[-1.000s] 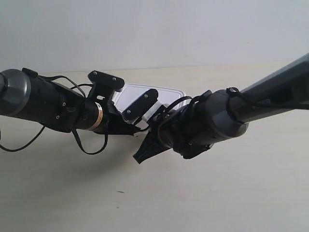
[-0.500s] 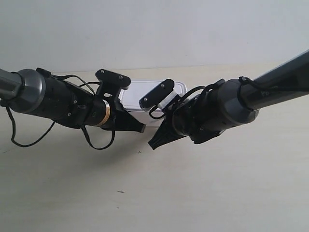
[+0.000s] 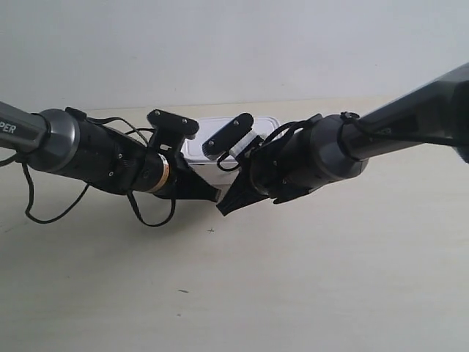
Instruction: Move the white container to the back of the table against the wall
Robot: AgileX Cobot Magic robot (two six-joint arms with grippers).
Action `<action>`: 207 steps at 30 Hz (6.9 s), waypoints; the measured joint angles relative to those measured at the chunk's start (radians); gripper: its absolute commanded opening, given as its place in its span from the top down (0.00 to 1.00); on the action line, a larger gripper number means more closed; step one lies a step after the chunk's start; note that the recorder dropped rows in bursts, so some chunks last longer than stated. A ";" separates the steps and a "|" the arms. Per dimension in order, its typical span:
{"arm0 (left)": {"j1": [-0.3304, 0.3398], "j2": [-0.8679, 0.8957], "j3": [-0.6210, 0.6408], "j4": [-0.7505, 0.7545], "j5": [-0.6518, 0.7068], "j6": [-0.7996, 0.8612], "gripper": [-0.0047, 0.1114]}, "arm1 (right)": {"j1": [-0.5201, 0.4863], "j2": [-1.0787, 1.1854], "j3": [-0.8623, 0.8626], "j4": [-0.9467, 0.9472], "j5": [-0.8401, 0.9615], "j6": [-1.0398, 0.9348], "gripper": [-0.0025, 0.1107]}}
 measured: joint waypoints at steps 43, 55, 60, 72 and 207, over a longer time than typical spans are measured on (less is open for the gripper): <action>0.083 0.110 -0.210 0.075 -0.051 0.220 0.96 | -0.136 0.087 -0.139 -0.119 -0.020 -0.377 0.98; 0.093 0.137 -0.191 0.075 -0.082 0.191 0.96 | -0.136 0.105 -0.185 -0.118 -0.071 -0.365 0.98; 0.095 0.113 -0.164 0.072 -0.279 0.127 0.96 | -0.136 0.105 -0.185 -0.104 -0.015 -0.363 0.98; 0.095 0.105 -0.219 -0.169 -0.373 0.324 0.96 | -0.139 0.060 -0.139 -0.108 0.054 -0.359 0.98; 0.179 0.336 -0.611 -0.134 -0.317 0.392 0.96 | -0.206 0.334 -0.539 -0.238 -0.175 -0.141 0.98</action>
